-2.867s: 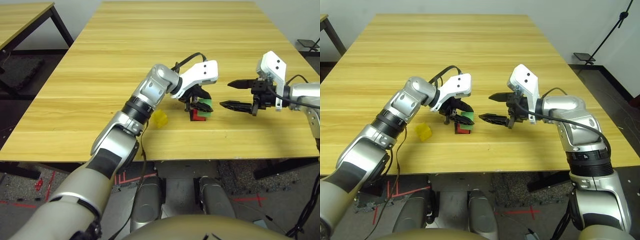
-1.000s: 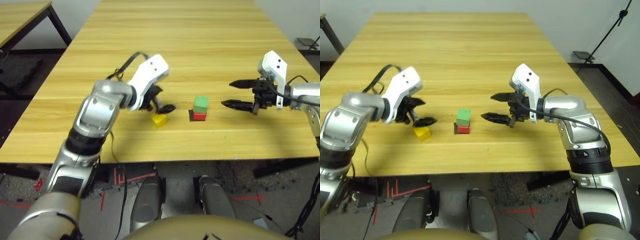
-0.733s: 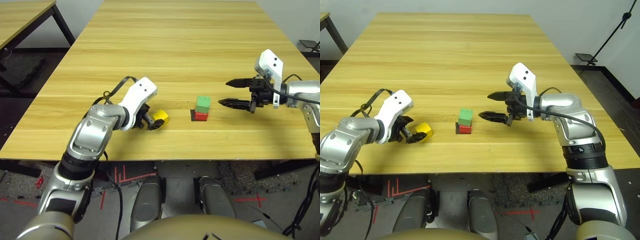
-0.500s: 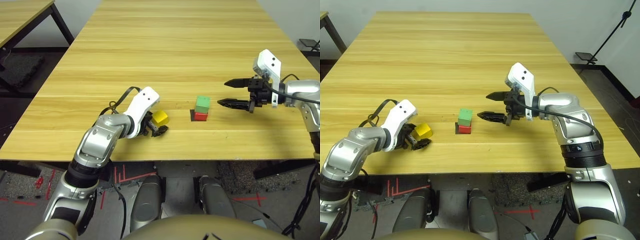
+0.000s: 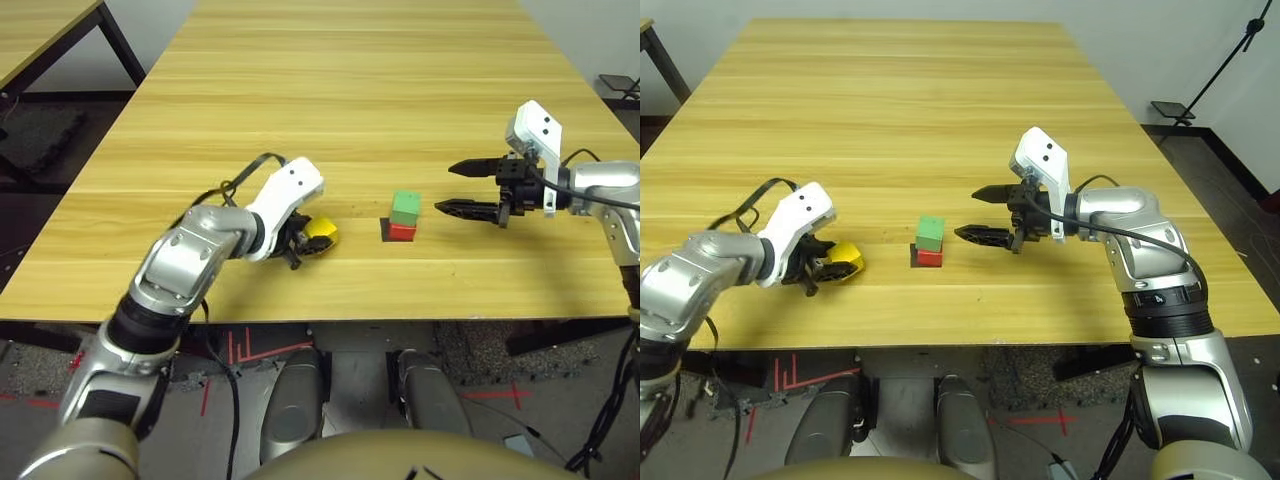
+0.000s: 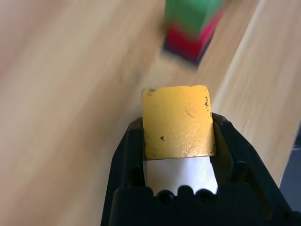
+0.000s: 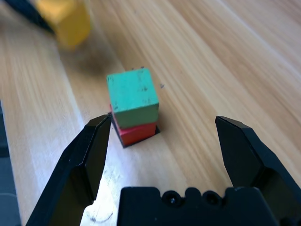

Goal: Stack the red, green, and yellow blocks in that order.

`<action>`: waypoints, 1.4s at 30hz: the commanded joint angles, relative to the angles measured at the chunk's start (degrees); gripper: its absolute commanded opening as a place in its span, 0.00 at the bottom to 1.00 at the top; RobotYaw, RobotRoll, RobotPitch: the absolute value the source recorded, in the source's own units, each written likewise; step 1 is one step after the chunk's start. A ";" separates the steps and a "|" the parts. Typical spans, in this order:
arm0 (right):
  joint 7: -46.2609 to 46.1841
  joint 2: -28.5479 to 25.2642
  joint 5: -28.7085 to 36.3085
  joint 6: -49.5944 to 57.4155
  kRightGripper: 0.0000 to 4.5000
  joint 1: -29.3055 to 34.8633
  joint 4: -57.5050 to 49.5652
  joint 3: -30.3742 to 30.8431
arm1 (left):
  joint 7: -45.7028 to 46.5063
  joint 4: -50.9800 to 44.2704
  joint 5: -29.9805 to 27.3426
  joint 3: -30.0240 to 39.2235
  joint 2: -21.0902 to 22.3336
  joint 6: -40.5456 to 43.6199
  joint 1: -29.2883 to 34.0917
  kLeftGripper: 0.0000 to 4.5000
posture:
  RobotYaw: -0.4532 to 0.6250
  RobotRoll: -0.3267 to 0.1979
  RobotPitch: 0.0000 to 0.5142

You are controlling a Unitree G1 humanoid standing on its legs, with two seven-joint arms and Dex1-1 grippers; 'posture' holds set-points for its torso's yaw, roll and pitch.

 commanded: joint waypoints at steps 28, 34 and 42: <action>-2.11 -1.70 3.42 2.11 1.00 6.37 -7.09 -3.30 | -26.45 65.25 16.11 -10.60 -23.62 -55.66 -25.55 0.43 | 0.45 0.52 0.11; -2.62 -1.20 3.31 1.38 1.00 5.71 -6.32 -3.33 | -26.35 67.46 17.41 -9.13 -24.66 -56.58 -26.28 0.43 | 0.46 0.52 0.11; -2.85 -1.08 2.97 1.09 1.00 5.06 -5.47 -2.79 | -27.33 65.50 17.98 -8.24 -24.81 -54.43 -25.36 0.43 | 0.46 0.52 0.12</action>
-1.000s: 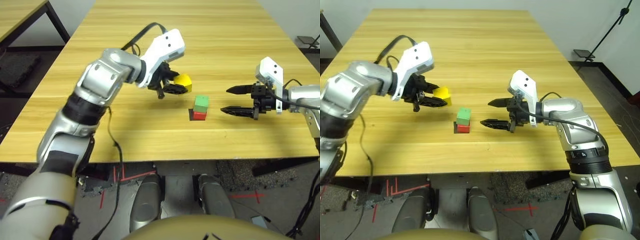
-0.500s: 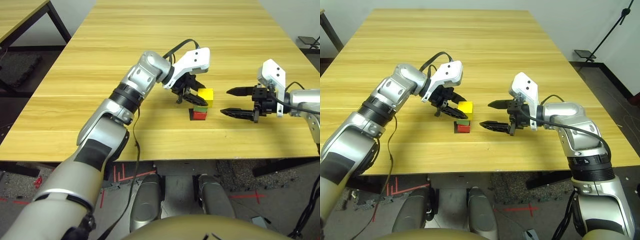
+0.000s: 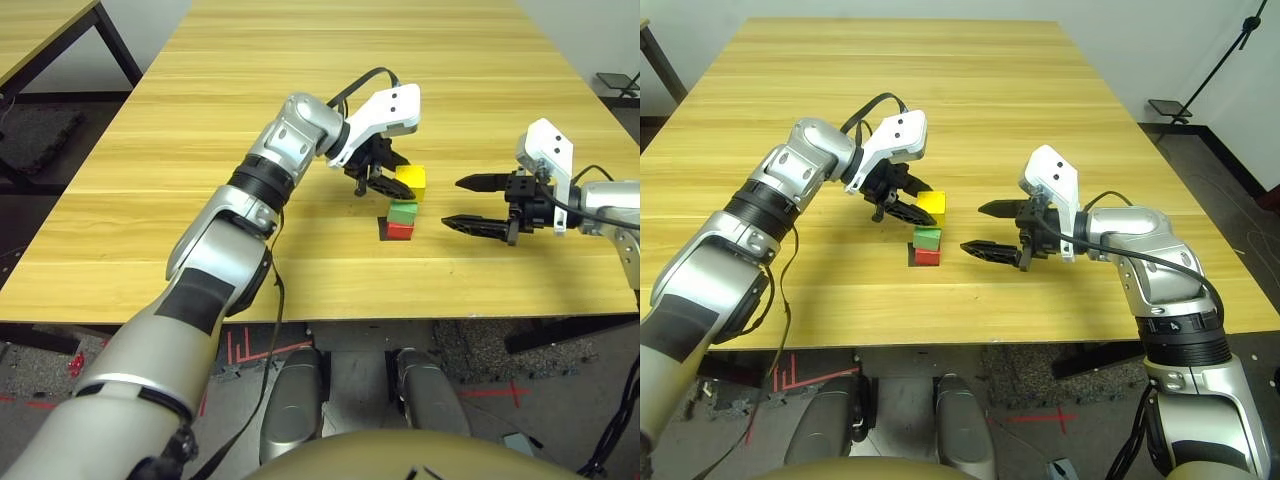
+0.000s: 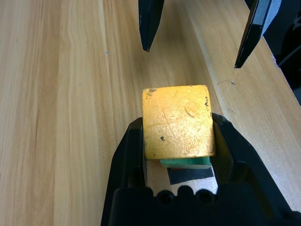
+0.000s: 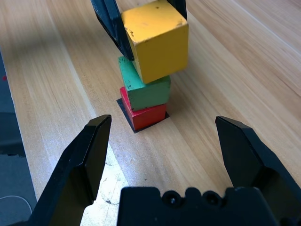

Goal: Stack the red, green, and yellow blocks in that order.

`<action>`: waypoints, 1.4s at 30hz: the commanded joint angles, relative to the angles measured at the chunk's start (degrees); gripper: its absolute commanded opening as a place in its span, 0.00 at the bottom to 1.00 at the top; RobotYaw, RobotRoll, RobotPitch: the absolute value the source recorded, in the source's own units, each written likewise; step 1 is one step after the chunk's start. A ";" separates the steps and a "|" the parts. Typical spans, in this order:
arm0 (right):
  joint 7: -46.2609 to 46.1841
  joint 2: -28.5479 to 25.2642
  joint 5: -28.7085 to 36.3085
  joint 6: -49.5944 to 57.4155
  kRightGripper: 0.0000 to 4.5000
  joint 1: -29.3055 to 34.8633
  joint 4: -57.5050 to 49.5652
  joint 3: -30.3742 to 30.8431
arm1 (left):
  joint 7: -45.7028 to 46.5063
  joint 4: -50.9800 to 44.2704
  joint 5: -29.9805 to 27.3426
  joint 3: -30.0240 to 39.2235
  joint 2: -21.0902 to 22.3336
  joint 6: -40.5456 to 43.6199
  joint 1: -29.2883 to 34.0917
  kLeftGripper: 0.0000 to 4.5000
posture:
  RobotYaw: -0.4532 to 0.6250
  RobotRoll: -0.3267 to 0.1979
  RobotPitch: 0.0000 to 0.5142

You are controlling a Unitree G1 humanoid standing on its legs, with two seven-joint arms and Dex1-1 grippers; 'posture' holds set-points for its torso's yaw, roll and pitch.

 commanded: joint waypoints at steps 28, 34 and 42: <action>-0.75 -0.63 0.60 -0.26 1.00 -0.15 0.46 -0.85 | -1.87 -7.02 2.51 0.52 0.86 5.51 4.58 0.96 | 0.46 0.51 0.11; -1.73 -0.91 2.38 -0.70 1.00 1.09 2.69 -5.11 | 9.01 -25.37 -4.70 13.11 3.14 19.79 9.97 1.00 | 0.45 0.48 0.09; -16.67 2.21 -0.57 -12.39 1.00 1.50 24.97 -18.41 | 39.80 -53.51 -8.45 38.43 1.79 29.93 34.30 1.00 | 0.49 0.43 0.12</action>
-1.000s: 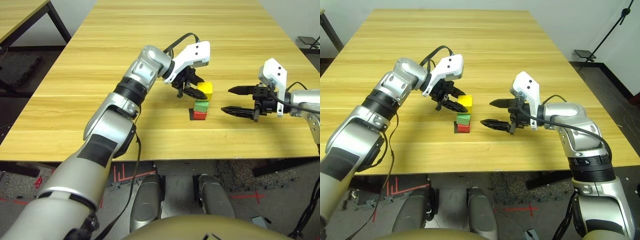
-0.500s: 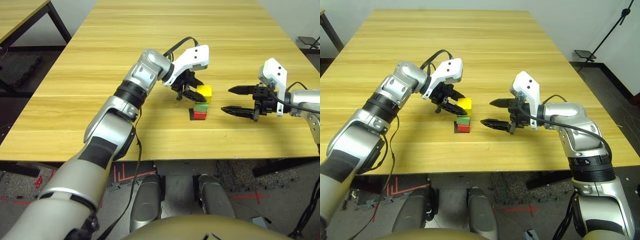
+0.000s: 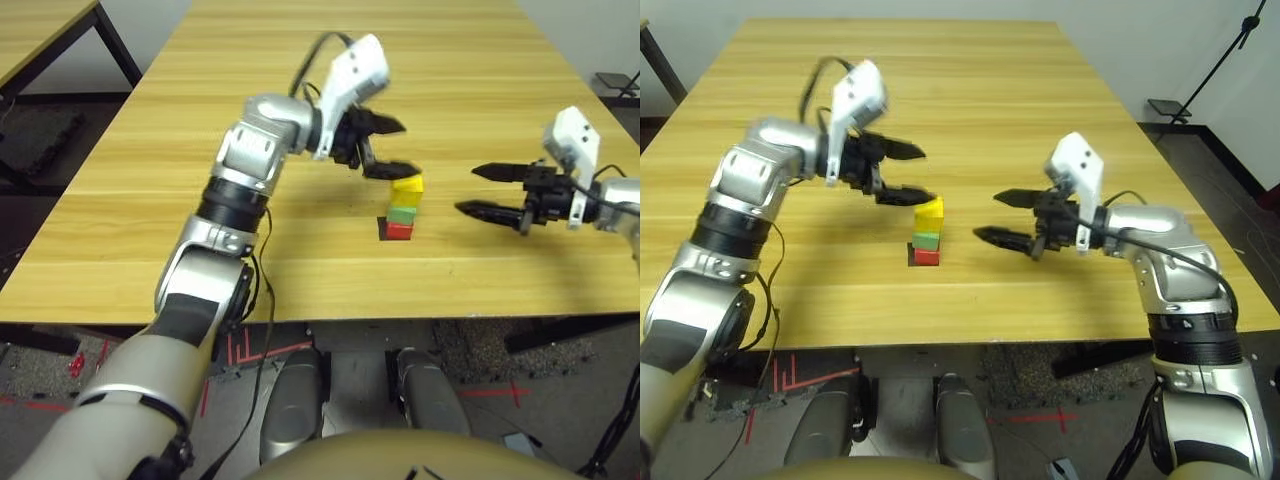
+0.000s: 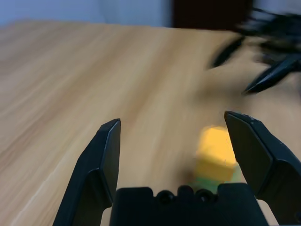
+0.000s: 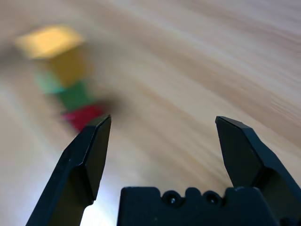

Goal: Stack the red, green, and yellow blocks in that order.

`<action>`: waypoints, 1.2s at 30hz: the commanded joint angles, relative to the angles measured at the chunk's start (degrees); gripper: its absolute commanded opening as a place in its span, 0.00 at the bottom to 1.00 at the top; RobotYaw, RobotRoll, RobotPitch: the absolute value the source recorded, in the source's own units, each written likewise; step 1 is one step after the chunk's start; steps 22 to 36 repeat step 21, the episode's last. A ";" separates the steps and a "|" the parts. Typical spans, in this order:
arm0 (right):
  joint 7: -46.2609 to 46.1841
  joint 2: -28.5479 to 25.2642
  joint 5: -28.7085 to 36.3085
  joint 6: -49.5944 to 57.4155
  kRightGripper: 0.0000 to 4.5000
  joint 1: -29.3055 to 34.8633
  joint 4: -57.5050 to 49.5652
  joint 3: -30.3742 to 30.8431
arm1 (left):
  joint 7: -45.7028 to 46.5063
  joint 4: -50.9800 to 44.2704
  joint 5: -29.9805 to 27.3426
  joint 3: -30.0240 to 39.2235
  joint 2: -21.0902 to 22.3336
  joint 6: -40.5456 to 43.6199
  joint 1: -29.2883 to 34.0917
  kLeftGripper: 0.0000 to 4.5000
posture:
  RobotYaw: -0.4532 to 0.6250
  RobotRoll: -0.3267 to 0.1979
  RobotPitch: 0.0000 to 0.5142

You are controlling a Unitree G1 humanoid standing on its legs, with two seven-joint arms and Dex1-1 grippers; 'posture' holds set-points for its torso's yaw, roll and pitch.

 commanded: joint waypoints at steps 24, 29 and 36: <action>-18.46 2.47 -7.25 -44.18 1.00 -13.33 58.48 -10.11 | 42.74 0.47 5.57 8.67 -12.58 -33.45 26.90 1.00 | 0.50 0.41 0.18; -18.46 2.47 -7.25 -44.18 1.00 -13.33 58.48 -10.11 | 42.74 0.47 5.57 8.67 -12.58 -33.45 26.90 1.00 | 0.50 0.41 0.18; -18.46 2.47 -7.25 -44.18 1.00 -13.33 58.48 -10.11 | 42.74 0.47 5.57 8.67 -12.58 -33.45 26.90 1.00 | 0.50 0.41 0.18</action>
